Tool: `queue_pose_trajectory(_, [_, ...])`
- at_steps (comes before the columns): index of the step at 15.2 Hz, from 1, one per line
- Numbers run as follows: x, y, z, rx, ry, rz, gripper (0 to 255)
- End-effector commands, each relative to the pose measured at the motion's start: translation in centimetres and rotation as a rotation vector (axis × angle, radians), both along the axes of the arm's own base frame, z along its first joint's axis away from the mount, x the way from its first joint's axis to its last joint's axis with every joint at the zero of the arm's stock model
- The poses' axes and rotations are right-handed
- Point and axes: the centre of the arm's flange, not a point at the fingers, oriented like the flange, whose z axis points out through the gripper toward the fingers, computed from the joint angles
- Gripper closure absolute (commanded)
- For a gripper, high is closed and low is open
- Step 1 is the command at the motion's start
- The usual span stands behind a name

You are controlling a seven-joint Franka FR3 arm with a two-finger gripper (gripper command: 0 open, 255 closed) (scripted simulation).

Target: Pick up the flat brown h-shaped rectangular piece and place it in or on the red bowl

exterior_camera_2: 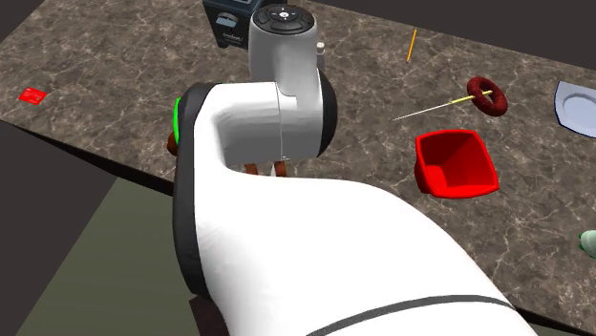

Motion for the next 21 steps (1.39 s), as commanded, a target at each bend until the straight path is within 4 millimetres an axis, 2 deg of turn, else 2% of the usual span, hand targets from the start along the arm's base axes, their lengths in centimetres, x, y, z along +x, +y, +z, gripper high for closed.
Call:
queue_pose_trajectory(1, [-0.1,0.0,1.1,0.000,0.000,0.000,255])
queue_pose_trajectory(4, [-0.1,0.0,2.2,0.000,0.000,0.000,255])
queue_pose_trajectory(21, [-11.1,-19.6,2.7,0.000,0.000,0.000,255])
